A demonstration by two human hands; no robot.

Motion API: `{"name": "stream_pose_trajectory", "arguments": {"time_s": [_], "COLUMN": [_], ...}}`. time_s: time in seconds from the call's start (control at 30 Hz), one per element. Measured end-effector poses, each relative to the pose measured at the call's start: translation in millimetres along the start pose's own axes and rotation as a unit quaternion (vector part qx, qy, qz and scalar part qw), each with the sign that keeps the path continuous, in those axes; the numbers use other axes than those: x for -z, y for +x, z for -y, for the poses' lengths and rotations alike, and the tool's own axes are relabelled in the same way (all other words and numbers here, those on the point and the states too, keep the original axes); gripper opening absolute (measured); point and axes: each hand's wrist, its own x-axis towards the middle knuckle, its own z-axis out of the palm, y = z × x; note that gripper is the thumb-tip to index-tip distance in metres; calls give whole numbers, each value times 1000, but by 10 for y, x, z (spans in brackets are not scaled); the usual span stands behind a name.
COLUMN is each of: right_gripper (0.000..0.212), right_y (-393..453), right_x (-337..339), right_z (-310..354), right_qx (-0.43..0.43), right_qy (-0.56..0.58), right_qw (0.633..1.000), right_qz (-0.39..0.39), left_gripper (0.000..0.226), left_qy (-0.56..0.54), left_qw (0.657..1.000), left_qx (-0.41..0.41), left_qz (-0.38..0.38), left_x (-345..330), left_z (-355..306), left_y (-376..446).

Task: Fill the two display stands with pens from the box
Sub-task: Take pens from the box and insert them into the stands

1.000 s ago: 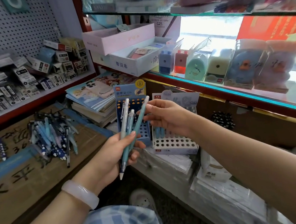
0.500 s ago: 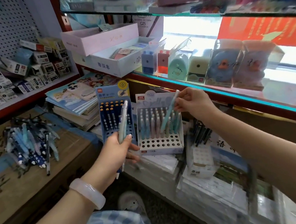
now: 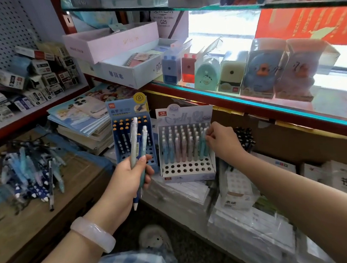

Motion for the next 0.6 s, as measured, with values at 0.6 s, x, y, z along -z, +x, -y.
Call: {"name": "stream_pose_trajectory", "arguments": {"time_s": [0.6], "right_gripper": [23], "right_y": [-69], "right_x": [-120], "right_z": [61], "right_qx": [-40], "right_qy": [-91], "right_qw": [995], "right_qz": [-8], "left_gripper": [15], "left_qy": [-60], "left_qw": [998], "left_qx": [19], "left_qz": [21], "left_x": [88], "left_z": [23], "left_y": [-30]}}
